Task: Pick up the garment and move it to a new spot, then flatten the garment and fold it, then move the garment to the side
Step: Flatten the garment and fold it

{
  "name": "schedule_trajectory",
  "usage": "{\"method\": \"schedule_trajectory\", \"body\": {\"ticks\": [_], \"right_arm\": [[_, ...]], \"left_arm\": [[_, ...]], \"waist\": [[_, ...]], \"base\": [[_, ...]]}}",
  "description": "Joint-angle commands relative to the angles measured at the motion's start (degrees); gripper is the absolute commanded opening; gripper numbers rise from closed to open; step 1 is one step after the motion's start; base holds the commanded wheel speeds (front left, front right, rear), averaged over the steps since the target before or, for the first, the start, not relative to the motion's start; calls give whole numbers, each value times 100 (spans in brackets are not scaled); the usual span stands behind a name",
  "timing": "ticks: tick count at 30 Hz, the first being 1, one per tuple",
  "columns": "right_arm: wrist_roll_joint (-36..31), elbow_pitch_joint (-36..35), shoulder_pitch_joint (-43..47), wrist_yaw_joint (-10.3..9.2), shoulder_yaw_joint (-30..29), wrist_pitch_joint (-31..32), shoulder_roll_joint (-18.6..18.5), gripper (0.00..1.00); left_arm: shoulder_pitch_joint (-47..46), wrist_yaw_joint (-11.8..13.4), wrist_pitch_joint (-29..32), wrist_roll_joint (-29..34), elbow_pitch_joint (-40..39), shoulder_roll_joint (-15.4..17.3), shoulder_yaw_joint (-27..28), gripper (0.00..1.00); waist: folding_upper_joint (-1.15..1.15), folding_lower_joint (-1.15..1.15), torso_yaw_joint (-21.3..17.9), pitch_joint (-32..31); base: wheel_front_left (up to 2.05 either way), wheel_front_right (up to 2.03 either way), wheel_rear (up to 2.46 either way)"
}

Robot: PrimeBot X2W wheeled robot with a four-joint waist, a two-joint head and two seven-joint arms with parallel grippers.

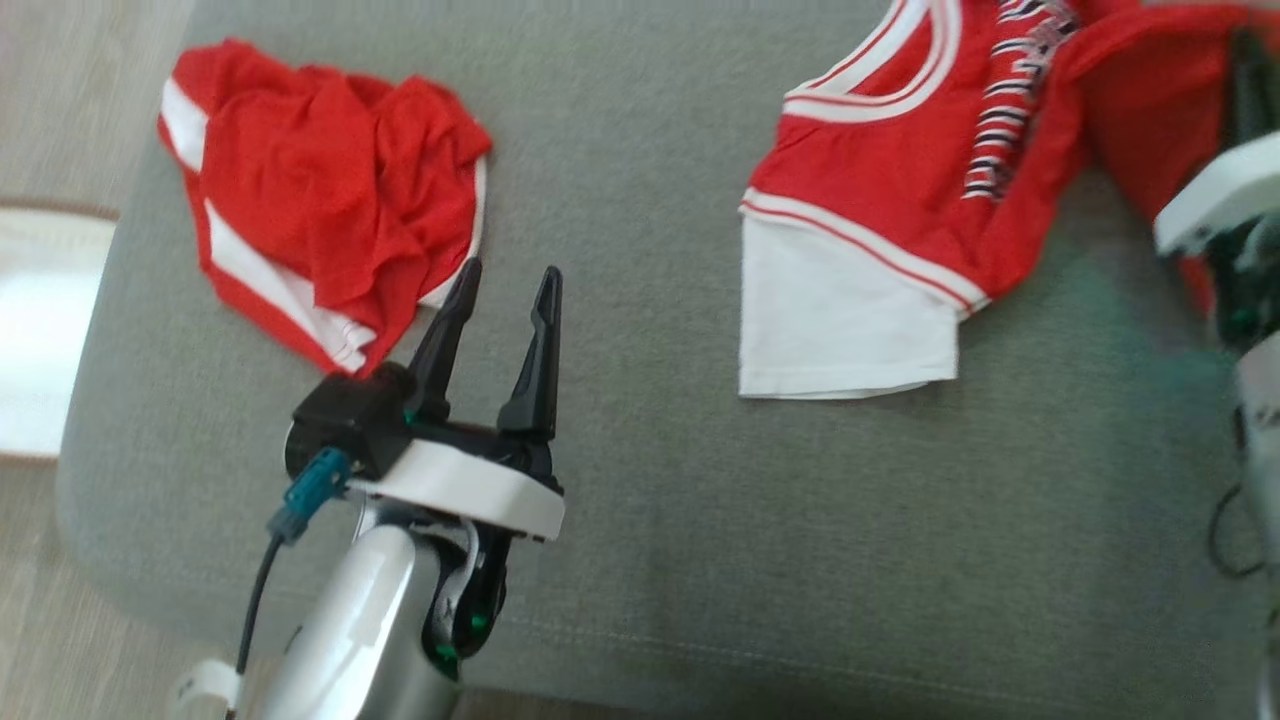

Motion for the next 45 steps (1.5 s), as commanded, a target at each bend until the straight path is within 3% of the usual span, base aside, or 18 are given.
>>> {"method": "schedule_trajectory", "body": {"ticks": [1, 10, 23, 24, 25, 26, 33, 40, 45], "right_arm": [[64, -317, 218, 39, 156, -115, 108, 0], [-8, -1611, 1758, 39, 410, -147, 463, 0], [-965, -3174, 3904, 39, 402, 417, 1008, 0], [-1059, -3236, 4025, 39, 385, 448, 1041, 28], [-1127, -3297, 4133, 39, 346, 465, 1085, 87], [-1162, -3357, 4233, 39, 296, 485, 1142, 100], [-1213, -4011, 4744, 39, 73, 550, 1384, 100], [-1091, -4858, 4626, 39, -368, 245, 1478, 100], [-997, -4967, 4548, 39, -633, -50, 1491, 100]], "left_arm": [[54, 0, -69, 69, -136, 43, 248, 100], [509, -35, -69, 141, -100, 43, 520, 100], [834, -75, -69, 178, -119, 43, 654, 100], [844, -74, -69, 176, -123, 43, 652, 100], [853, -72, -69, 174, -127, 43, 652, 100], [864, -71, -69, 169, -130, 43, 651, 100], [867, -74, -69, 171, -135, 43, 662, 100], [801, -69, -69, 176, -172, 43, 660, 100], [731, -76, -69, 196, -179, 43, 624, 100]], "waist": [[0, 0, -247, -295], [0, 0, -844, -998], [0, 0, -1320, -1361], [0, 0, -1338, -1367], [0, 0, -1358, -1374], [0, 0, -1378, -1384], [0, 0, -1487, -1381], [0, 0, -1550, -1292], [0, 0, -1586, -1200]], "base": [[0, 0, 0], [0, 0, 0], [0, 0, 0], [0, 0, 0], [0, 0, 0], [0, 0, 0], [0, 0, 0], [0, 0, 0], [0, 0, 0]]}}
